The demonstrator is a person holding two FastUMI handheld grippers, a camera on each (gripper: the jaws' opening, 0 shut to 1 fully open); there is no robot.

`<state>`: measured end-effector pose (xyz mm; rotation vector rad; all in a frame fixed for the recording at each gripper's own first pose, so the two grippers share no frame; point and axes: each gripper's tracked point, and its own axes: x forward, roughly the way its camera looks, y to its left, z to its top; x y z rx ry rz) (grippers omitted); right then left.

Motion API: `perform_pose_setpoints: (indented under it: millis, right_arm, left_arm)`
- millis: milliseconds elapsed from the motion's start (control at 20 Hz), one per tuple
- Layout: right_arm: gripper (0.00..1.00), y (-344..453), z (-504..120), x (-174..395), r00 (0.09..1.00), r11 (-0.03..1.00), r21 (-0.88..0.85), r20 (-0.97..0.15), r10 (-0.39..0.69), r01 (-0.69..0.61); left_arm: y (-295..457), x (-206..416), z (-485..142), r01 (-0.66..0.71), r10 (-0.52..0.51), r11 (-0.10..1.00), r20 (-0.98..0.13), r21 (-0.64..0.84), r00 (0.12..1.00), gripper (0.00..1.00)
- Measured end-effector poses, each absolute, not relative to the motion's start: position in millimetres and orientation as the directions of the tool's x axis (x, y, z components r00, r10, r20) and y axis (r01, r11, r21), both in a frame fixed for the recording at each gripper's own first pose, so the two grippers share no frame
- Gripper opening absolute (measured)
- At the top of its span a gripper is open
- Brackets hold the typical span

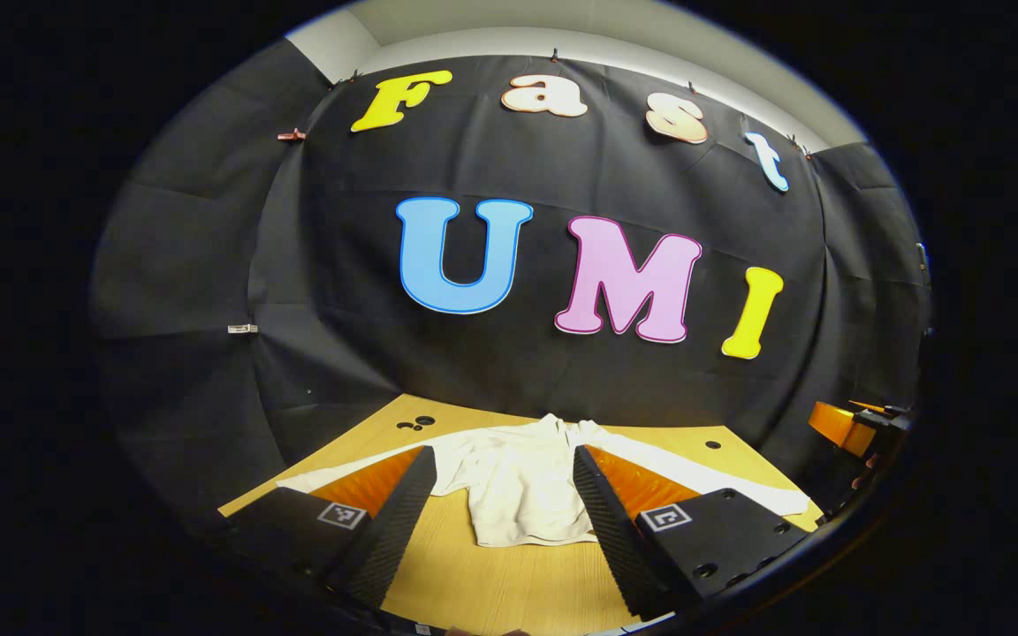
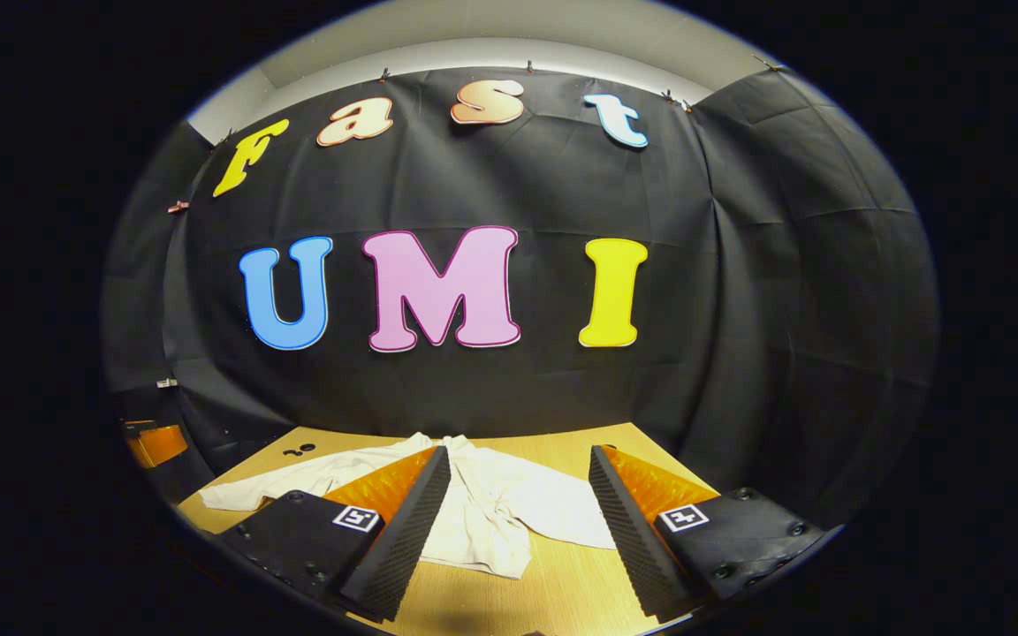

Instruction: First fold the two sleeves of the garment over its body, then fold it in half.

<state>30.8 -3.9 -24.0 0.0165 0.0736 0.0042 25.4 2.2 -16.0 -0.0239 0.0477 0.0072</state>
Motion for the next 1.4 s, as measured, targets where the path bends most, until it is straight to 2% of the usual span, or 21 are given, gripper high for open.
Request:
perform_pose_setpoints:
  millis: [350,650,1100,1400]
  right_arm:
    - [0.98,3.9,-32.3,43.3,0.995,0.999,-0.001,-0.090,0.038,-0.038]
    - [0.98,-16.2,-48.3,70.3,0.990,1.000,-0.016,-0.139,-0.006,0.004]
    - [0.98,-131.6,-99.5,118.8,0.927,0.974,-0.019,-0.300,-0.223,0.228]
    - [0.98,-205.5,-148.3,128.3,0.844,0.930,-0.038,-0.406,-0.349,0.366]
  left_arm:
    - [-8.1,37.5,-21.7,0.003,-0.004,1.000,-0.059,-0.029,0.998,0.96]
    - [-13.8,51.3,-31.4,-0.017,0.018,1.000,-0.082,0.016,0.996,0.96]
    - [-28.0,77.7,-60.7,-0.048,0.047,0.999,-0.160,-0.005,0.986,0.97]
    - [-49.6,97.5,-80.9,-0.041,0.039,0.999,-0.209,-0.006,0.977,0.96]
